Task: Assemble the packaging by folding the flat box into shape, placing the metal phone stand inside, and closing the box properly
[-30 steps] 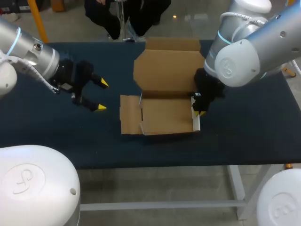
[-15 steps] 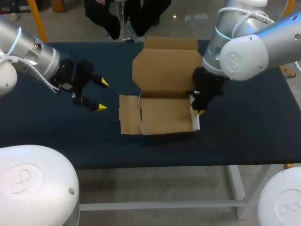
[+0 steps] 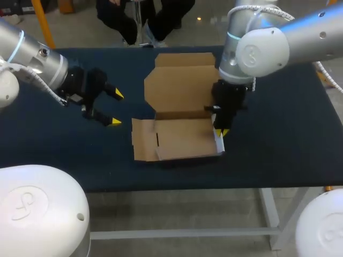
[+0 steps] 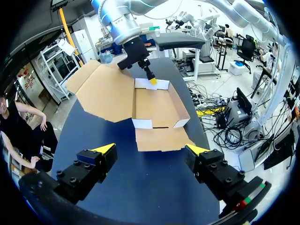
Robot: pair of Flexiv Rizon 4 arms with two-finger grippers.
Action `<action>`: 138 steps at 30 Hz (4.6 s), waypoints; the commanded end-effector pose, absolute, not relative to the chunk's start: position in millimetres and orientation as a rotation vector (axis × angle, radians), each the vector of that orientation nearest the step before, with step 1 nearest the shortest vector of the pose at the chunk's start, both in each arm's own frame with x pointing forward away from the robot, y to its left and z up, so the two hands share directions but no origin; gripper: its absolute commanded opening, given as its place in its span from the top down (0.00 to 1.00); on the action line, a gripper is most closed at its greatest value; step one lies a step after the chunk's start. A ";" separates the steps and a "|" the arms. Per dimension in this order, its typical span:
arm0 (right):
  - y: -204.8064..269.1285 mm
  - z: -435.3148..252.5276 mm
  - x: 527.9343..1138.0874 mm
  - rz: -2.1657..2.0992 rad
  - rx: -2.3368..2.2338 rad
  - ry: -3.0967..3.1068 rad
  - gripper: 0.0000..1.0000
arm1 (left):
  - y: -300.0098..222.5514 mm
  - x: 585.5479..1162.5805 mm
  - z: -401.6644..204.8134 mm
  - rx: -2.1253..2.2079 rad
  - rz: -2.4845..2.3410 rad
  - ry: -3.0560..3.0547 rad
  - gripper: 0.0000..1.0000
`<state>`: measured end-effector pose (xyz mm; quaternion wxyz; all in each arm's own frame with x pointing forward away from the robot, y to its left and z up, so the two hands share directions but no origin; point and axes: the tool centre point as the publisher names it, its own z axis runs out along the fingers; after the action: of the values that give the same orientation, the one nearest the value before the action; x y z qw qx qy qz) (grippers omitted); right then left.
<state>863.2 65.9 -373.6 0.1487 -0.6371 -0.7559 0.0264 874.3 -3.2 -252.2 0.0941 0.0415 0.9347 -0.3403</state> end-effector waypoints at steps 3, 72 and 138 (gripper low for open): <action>64.8 -381.9 871.6 0.235 -1.745 -2.074 1.00 | -3.1 874.4 -251.3 0.123 -1.004 2.778 0.00; 80.4 -412.6 887.8 0.118 -1.952 -2.096 0.94 | -3.1 874.4 -251.3 0.123 -1.004 2.778 0.00; 86.1 -425.3 901.7 0.160 -2.027 -2.207 1.00 | -3.1 874.4 -251.3 0.123 -1.004 2.778 0.00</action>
<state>898.6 78.7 -418.1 0.0729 -0.6749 -0.7339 0.0241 874.3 -3.0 -252.1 0.0940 0.0416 0.9347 -0.3402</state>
